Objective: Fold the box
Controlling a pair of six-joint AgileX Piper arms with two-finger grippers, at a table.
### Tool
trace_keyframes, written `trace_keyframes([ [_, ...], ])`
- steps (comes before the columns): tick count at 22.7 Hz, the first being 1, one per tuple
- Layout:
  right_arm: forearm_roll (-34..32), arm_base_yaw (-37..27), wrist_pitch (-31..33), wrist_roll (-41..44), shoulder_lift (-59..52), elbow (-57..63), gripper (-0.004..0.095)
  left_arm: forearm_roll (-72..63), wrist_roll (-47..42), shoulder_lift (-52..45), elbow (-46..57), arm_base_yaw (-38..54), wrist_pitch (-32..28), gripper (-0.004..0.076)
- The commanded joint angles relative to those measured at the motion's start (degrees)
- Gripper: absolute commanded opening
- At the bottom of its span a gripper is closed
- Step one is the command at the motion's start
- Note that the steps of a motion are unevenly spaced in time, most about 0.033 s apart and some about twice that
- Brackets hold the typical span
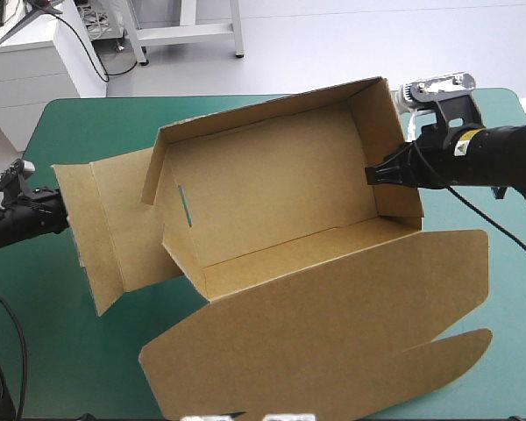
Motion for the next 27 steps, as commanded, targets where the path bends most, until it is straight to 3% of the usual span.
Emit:
trace_keyframes([
  [1, 1.73, -0.05, -1.89, 0.95, 0.77, -1.67, -0.0019, -6.31, -0.53, -1.58, -1.49, -0.08, 2.97, 0.0574],
  [9, 3.53, -0.05, -8.22, 0.95, 5.07, -1.67, -0.0019, -10.27, 2.42, -1.58, -1.59, -7.6, 7.17, 0.0571],
  [11, 3.23, -0.05, -9.25, 0.95, 6.23, -1.67, -0.0019, -10.91, 7.16, -1.58, -2.1, -9.19, 9.56, 0.0571],
  [16, -2.03, -0.09, -11.9, 2.61, 7.63, -1.67, -0.0019, -23.67, 19.14, -1.69, -2.1, -9.17, 23.29, 0.0571],
  [21, -4.89, -0.09, -11.96, 2.97, 7.63, -1.67, -0.0019, -30.05, 22.4, -1.69, -2.1, -9.2, 28.83, 0.057],
  [27, -6.65, -0.09, -12.04, 3.64, 7.63, -1.67, -0.0019, -33.28, 22.58, -1.81, -2.1, -11.01, 28.97, 0.057],
])
